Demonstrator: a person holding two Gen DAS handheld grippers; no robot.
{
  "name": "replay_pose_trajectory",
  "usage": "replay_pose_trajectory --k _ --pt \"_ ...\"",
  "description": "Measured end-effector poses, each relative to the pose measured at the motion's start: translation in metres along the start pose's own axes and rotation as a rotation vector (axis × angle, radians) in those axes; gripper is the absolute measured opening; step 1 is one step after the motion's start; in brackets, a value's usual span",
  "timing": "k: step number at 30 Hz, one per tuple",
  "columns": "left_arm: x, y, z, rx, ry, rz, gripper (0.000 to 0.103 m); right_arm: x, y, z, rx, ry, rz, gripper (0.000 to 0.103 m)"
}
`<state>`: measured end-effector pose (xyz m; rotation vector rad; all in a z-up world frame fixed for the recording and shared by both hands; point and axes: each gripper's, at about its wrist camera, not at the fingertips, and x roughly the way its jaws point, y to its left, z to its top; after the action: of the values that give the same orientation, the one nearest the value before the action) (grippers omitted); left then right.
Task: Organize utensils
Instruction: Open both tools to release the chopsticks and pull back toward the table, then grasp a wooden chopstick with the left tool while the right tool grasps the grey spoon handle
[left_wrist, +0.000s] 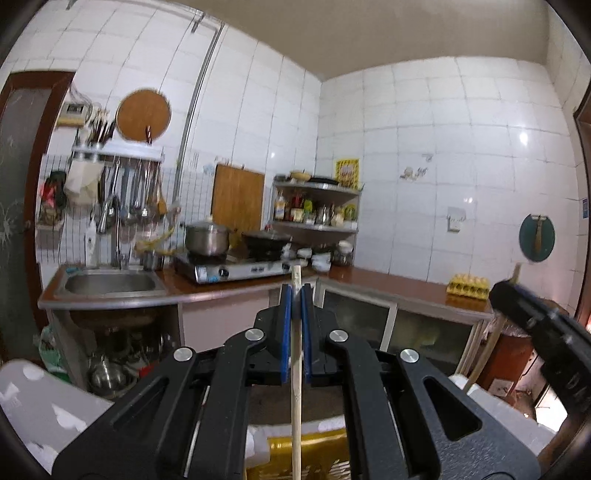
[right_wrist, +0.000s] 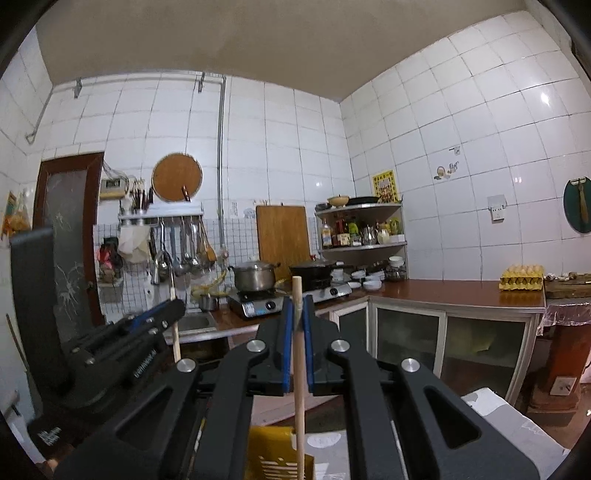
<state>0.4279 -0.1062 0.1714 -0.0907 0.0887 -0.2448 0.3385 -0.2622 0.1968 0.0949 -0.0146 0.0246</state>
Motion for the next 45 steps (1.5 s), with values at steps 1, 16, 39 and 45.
replay_pose_trajectory --k 1,16,39,45 --pt "0.003 0.002 -0.007 -0.002 0.011 0.009 0.004 0.002 -0.001 -0.003 0.002 0.008 0.0 0.006" --pt "-0.044 0.03 -0.021 0.02 0.123 0.124 0.055 -0.007 -0.018 -0.03 0.007 0.273 -0.073 0.008" --pt "-0.205 0.065 -0.087 -0.022 0.347 0.112 0.098 -0.158 -0.021 -0.098 -0.009 0.447 -0.131 0.084" --pt "-0.203 0.052 -0.115 0.016 0.446 0.075 0.098 -0.167 -0.028 -0.131 0.009 0.517 -0.156 0.084"
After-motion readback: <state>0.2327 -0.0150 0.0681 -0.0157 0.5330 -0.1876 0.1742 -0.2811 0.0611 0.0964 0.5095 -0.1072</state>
